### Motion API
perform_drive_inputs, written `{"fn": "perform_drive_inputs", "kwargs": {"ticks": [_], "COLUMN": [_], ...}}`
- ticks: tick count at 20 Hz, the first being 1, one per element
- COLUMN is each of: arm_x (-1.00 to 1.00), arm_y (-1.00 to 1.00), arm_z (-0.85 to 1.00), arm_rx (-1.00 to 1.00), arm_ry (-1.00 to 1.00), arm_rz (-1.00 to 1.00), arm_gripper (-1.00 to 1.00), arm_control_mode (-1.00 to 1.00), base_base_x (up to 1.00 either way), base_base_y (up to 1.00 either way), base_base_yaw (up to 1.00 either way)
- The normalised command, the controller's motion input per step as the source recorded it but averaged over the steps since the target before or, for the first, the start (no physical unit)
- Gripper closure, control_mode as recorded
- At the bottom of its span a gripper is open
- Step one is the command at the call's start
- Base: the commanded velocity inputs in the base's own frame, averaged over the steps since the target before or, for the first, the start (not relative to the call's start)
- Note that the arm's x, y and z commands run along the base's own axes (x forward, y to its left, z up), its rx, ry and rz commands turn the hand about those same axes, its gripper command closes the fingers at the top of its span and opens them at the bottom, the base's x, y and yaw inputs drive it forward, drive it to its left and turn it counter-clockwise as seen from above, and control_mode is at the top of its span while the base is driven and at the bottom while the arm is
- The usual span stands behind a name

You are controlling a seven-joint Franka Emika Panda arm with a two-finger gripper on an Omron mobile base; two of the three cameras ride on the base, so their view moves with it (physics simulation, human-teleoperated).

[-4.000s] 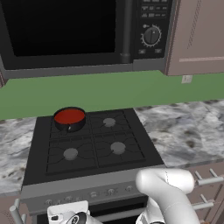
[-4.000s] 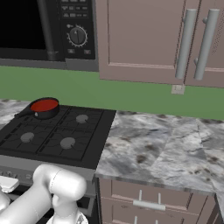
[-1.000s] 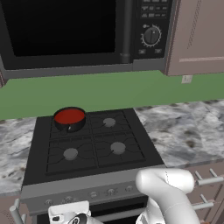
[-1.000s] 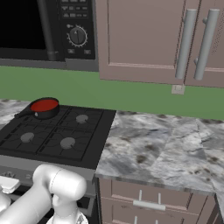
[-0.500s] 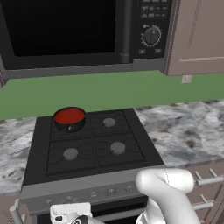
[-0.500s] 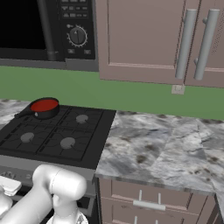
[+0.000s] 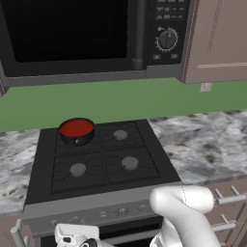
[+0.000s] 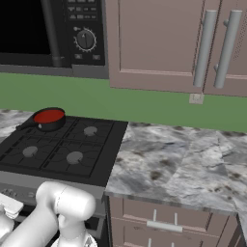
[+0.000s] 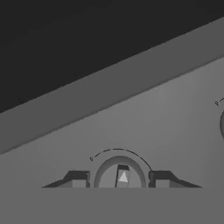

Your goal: Wait until the marinara sauce is simmered to a deep red color and then turn off the stove.

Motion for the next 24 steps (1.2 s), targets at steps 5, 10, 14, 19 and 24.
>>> {"fn": "perform_drive_inputs", "kwargs": {"ticks": [5, 10, 14, 19, 24], "arm_x": [0.07, 0.08, 0.04, 0.05, 0.04], "arm_y": [-0.05, -0.09, -0.12, -0.04, -0.01], "arm_z": [0.0, 0.0, 0.0, 0.0, 0.0], "arm_rx": [0.33, 0.33, 0.34, 0.35, 0.35], "arm_ry": [0.0, 0.0, 0.0, 0.0, 0.0], "arm_rz": [-0.06, -0.06, -0.07, -0.1, -0.1], "arm_gripper": [1.0, 1.0, 1.0, 1.0, 1.0], "arm_control_mode": [-1.0, -1.0, -1.0, -1.0, -1.0], "base_base_x": [0.0, 0.0, 0.0, 0.0, 0.0], "base_base_y": [0.0, 0.0, 0.0, 0.0, 0.0], "base_base_yaw": [0.0, 0.0, 0.0, 0.0, 0.0]}}
